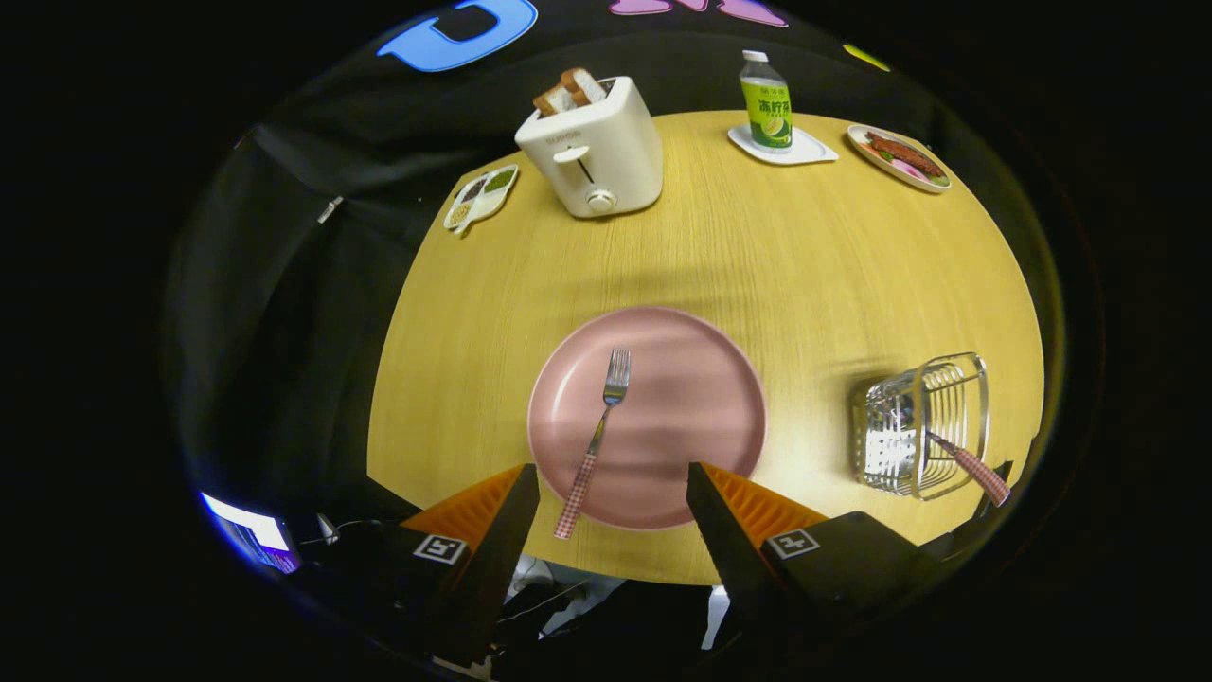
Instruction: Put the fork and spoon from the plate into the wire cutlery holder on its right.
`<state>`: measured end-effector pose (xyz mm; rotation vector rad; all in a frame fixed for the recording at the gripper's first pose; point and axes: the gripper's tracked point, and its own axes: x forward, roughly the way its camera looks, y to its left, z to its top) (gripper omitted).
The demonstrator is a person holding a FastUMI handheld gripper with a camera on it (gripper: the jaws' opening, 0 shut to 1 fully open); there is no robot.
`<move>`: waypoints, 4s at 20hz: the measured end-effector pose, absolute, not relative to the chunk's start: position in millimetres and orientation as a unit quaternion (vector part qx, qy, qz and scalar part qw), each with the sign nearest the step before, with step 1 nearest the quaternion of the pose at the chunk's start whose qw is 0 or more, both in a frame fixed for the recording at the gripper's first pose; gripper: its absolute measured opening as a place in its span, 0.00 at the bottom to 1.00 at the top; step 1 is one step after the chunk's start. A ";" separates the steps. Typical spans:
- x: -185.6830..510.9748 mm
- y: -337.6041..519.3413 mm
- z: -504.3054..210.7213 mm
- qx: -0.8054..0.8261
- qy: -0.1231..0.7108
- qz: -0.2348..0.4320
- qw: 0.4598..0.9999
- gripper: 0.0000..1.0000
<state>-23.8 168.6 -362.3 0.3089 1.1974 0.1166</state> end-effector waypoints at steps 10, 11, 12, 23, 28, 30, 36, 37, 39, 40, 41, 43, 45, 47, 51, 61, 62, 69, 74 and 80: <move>-23.6 194.3 -429.9 0.173 0.635 0.023 0.752 0.75; -23.7 196.6 -433.1 0.171 0.639 0.023 0.750 0.75; -23.1 198.6 -435.7 0.172 0.643 0.022 0.746 0.75; -34.7 205.4 -451.7 0.160 0.674 0.035 0.721 0.34; -29.8 195.8 -448.0 0.163 0.668 0.050 0.725 0.12; -32.1 194.5 -442.1 0.157 0.666 0.069 0.726 0.10; -47.4 166.6 -396.0 0.126 0.648 0.111 0.743 0.10; -52.6 157.2 -385.4 0.114 0.644 0.118 0.747 0.10; -66.2 134.3 -364.9 0.091 0.637 0.127 0.755 0.10; -72.8 123.7 -355.1 0.083 0.634 0.130 0.757 0.10; -79.2 114.5 -345.2 0.081 0.632 0.131 0.759 0.10; -89.4 95.7 -328.1 0.073 0.628 0.133 0.763 0.10; -99.4 77.4 -312.4 0.059 0.627 0.137 0.765 0.10; -111.5 58.8 -296.0 0.052 0.633 0.142 0.759 0.10; -125.2 4.0 -270.2 0.010 0.657 0.138 0.741 0.10; -134.6 -86.9 -270.0 -0.025 0.788 0.122 0.603 0.10; -133.0 -87.5 -274.7 -0.024 0.801 0.122 0.586 0.10; -127.0 -85.4 -288.5 -0.024 0.860 0.126 0.494 0.10; -110.5 -81.2 -289.8 -0.009 0.867 0.115 0.484 0.10; -108.7 -87.0 -294.4 -0.001 0.887 0.098 0.451 0.10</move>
